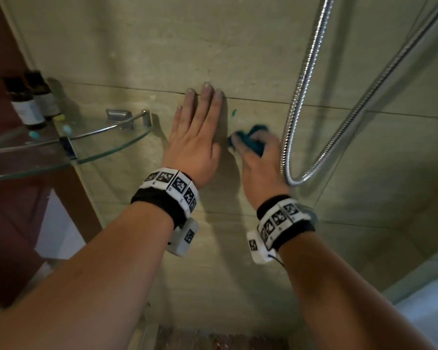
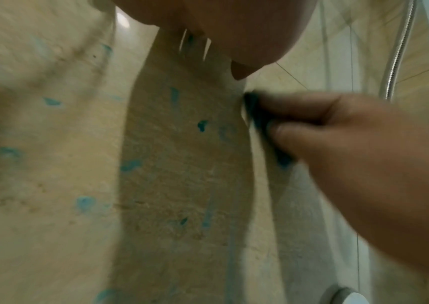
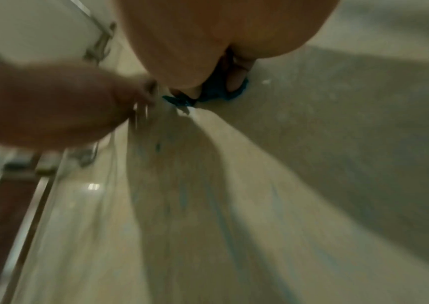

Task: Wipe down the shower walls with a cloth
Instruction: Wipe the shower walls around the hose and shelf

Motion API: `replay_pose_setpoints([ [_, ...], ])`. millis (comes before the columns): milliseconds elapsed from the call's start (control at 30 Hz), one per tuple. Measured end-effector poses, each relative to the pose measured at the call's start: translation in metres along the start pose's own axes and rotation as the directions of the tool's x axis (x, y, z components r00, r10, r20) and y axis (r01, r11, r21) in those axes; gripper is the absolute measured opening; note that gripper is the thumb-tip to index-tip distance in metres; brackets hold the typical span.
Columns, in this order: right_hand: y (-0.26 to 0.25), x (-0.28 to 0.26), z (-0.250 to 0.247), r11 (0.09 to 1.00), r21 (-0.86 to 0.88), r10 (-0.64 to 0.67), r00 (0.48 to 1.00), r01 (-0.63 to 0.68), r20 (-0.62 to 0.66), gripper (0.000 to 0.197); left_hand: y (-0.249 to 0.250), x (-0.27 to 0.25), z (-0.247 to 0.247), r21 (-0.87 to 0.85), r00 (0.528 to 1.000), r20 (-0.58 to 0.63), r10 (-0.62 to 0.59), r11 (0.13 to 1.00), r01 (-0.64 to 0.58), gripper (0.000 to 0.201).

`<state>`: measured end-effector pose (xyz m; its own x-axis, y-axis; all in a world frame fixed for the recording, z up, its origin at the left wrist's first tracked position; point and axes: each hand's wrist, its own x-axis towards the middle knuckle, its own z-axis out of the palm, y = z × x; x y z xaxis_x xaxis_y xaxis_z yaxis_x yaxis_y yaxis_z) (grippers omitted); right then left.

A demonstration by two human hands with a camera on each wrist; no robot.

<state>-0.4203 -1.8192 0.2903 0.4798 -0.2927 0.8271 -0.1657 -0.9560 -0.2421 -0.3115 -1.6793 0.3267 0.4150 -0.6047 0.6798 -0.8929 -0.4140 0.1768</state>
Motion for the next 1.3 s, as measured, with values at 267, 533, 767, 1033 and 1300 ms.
replay_pose_setpoints([
  [267, 0.014, -0.072, 0.018, 0.973, -0.079, -0.172, 0.905, 0.219, 0.39, 0.045, -0.004, -0.005, -0.01, -0.052, 0.999, 0.019, 0.04, 0.998, -0.039, 0.092],
  [533, -0.027, 0.048, -0.024, 1.0, 0.006, 0.015, 0.996, -0.014, -0.088, 0.038, -0.011, -0.016, -0.018, -0.051, 0.997, -0.05, -0.053, 0.997, 0.051, 0.099],
  [767, -0.03, 0.021, 0.001, 0.993, -0.099, -0.077, 0.995, 0.071, -0.059, 0.047, -0.023, -0.009, -0.022, -0.004, 0.996, -0.048, -0.077, 0.997, 0.077, 0.104],
  [1033, 0.001, -0.068, 0.033, 0.974, -0.12, -0.135, 0.916, 0.193, 0.377, 0.05, -0.023, -0.009, -0.019, -0.027, 0.995, 0.015, -0.099, 0.995, 0.099, 0.107],
  [1300, -0.041, 0.05, -0.007, 0.999, -0.039, -0.014, 0.987, 0.008, -0.16, 0.038, -0.023, -0.008, -0.02, -0.036, 0.996, 0.015, -0.085, 0.996, 0.086, 0.109],
])
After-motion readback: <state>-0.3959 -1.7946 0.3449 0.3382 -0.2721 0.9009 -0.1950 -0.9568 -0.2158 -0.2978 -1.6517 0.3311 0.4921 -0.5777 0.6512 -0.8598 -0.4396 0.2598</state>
